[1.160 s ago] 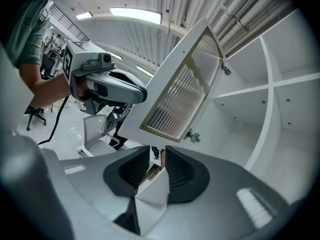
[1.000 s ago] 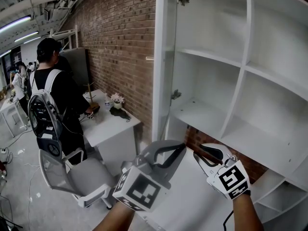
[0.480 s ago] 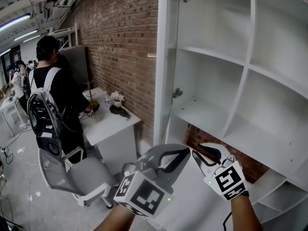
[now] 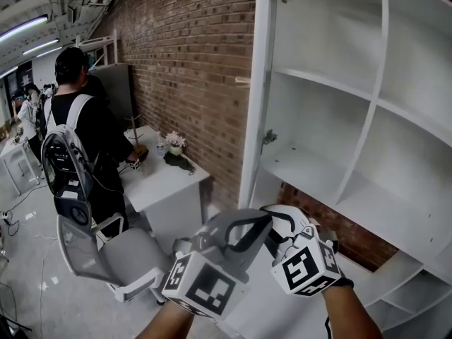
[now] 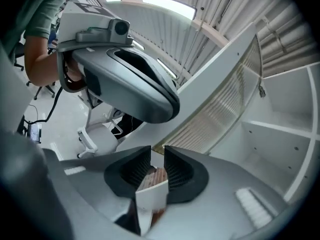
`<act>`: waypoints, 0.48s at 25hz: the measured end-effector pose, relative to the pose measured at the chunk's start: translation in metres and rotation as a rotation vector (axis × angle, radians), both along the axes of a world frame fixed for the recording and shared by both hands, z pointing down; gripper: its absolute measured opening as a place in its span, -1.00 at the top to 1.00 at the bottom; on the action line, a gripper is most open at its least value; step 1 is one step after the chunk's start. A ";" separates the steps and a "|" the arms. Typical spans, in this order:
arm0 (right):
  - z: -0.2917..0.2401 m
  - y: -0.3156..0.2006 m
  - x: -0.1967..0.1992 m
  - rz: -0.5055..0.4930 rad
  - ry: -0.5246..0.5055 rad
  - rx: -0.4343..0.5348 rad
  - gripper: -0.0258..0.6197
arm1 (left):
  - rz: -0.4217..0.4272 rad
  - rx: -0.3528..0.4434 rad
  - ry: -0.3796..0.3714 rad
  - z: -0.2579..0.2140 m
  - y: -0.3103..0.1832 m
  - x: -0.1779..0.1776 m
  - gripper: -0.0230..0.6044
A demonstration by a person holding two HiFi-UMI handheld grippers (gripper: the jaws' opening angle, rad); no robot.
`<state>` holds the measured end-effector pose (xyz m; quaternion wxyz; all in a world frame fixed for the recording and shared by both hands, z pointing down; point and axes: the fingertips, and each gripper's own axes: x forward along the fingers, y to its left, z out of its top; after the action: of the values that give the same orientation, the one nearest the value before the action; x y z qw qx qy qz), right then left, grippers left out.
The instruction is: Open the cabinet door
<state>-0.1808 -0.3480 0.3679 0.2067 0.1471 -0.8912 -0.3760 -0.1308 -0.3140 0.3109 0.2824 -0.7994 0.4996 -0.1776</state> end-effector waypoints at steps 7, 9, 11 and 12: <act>0.001 0.003 -0.023 -0.021 -0.006 -0.024 0.62 | -0.026 0.006 0.007 0.000 0.005 -0.028 0.92; 0.000 0.003 -0.027 -0.022 -0.012 -0.035 0.63 | -0.031 0.011 0.011 -0.002 0.006 -0.036 0.92; 0.001 0.004 -0.032 -0.022 -0.017 -0.042 0.63 | -0.033 0.018 0.015 -0.003 0.008 -0.041 0.92; 0.002 0.005 -0.036 -0.022 -0.021 -0.043 0.64 | -0.033 0.022 0.016 -0.004 0.009 -0.044 0.92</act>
<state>-0.2171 -0.3428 0.3698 0.1965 0.1367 -0.9027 -0.3575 -0.1746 -0.3054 0.3069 0.2843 -0.7894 0.5167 -0.1703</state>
